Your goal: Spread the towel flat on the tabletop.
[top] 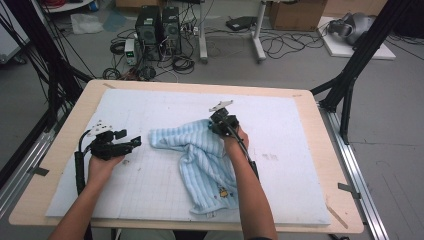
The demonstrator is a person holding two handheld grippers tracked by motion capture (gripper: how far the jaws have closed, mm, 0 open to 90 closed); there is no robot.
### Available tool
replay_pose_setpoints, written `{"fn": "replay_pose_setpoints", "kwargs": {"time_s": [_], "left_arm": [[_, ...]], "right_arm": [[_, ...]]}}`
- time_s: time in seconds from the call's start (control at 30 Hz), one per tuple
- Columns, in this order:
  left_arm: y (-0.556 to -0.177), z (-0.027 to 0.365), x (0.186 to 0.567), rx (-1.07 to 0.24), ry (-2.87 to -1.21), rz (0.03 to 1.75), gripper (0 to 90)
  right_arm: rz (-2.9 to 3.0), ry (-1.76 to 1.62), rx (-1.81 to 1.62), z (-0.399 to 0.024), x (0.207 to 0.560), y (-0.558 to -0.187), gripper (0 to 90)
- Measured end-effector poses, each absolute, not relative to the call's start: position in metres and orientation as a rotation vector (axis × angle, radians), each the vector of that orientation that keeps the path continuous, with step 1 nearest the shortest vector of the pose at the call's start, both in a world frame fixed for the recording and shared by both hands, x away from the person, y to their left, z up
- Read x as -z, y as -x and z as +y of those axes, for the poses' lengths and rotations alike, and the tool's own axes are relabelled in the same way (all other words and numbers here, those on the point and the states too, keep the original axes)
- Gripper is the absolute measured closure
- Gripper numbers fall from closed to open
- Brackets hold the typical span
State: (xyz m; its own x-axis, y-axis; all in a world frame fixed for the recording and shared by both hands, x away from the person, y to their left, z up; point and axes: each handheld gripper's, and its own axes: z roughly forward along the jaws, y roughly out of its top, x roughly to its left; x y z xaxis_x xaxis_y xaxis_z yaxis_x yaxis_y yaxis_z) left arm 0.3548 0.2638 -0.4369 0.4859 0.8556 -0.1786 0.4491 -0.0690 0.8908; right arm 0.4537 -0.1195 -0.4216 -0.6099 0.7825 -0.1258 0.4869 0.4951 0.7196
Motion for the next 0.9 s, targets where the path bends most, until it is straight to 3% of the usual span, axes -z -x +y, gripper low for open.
{"fn": "replay_pose_setpoints", "kwargs": {"time_s": [0.27, 0.33, 0.37, 0.4, 0.43, 0.73, 0.9], "left_arm": [[-0.356, 0.261, 0.439, -0.478, -1.712, 1.123, 27.6], [-0.356, 0.260, 0.440, -0.470, -1.720, 1.119, 28.0], [-0.357, 0.258, 0.441, -0.465, -1.729, 1.116, 28.3], [-0.357, 0.258, 0.441, -0.465, -1.729, 1.116, 28.9], [-0.357, 0.257, 0.441, -0.457, -1.736, 1.112, 30.0], [-0.356, 0.253, 0.443, -0.425, -1.766, 1.098, 32.4], [-0.356, 0.249, 0.443, -0.421, -1.776, 1.092, 33.0]], "right_arm": [[1.932, -1.305, -0.771, -0.174, 0.413, -0.464, 80.7], [1.910, -1.354, -0.793, -0.182, 0.414, -0.465, 75.1], [1.912, -1.372, -0.801, -0.183, 0.415, -0.465, 63.5], [1.912, -1.372, -0.801, -0.183, 0.415, -0.465, 63.5], [1.926, -1.388, -0.861, -0.183, 0.414, -0.463, 54.8], [2.020, -1.316, -1.020, -0.185, 0.406, -0.432, 41.3], [2.208, -1.344, -1.039, -0.183, 0.422, -0.418, 38.2]]}}
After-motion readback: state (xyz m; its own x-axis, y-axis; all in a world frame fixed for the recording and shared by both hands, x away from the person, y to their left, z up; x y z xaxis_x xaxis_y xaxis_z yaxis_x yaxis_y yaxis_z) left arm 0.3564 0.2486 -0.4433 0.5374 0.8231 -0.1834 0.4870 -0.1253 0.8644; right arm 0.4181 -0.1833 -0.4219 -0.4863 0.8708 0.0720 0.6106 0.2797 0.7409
